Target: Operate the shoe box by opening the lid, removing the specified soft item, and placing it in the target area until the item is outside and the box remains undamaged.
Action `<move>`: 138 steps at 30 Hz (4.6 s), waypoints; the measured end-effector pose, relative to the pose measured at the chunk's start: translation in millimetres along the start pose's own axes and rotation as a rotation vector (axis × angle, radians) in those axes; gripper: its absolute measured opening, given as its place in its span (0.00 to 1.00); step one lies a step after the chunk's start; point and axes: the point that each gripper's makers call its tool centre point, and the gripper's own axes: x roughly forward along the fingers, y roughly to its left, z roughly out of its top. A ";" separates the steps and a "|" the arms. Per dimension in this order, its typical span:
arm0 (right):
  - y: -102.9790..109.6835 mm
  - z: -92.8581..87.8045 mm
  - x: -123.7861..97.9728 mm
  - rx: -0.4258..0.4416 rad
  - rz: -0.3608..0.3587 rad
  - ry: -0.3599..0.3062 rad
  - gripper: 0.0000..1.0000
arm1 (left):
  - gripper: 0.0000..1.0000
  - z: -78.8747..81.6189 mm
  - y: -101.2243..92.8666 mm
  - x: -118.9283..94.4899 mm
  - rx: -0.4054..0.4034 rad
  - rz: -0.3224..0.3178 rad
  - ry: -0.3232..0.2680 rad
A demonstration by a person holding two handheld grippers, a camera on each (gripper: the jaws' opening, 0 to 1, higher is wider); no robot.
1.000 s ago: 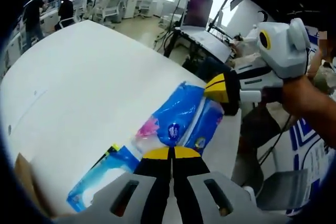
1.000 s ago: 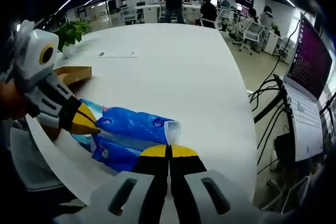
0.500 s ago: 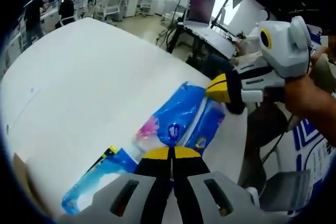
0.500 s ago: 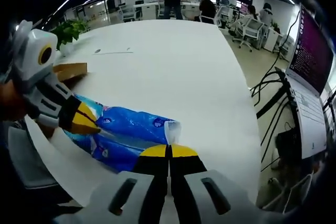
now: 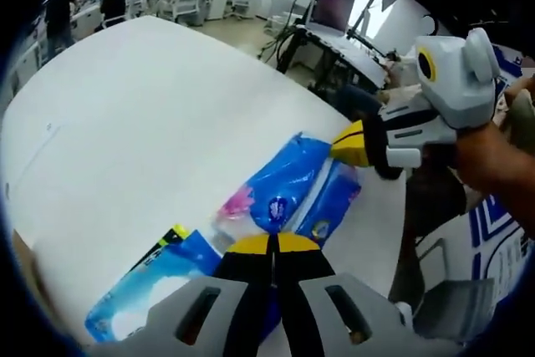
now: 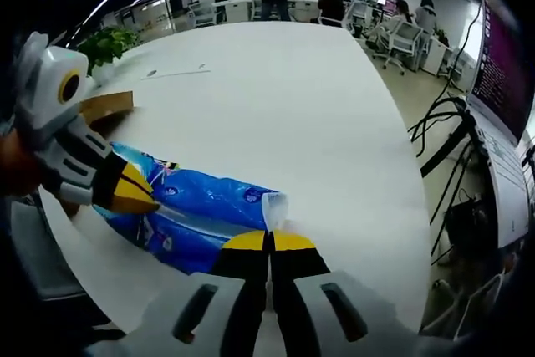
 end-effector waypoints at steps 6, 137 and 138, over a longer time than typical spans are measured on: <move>5.3 -4.9 9.0 0.006 0.021 0.017 0.00 | 0.00 -4.6 11.3 3.7 0.007 0.031 0.008; 408.9 84.1 -18.5 -0.342 0.268 -0.035 0.14 | 0.19 -171.6 170.7 -322.0 -0.171 0.213 -0.197; 411.0 82.8 -17.8 -0.335 0.276 -0.029 0.15 | 0.19 -176.3 171.3 -322.6 -0.172 0.205 -0.187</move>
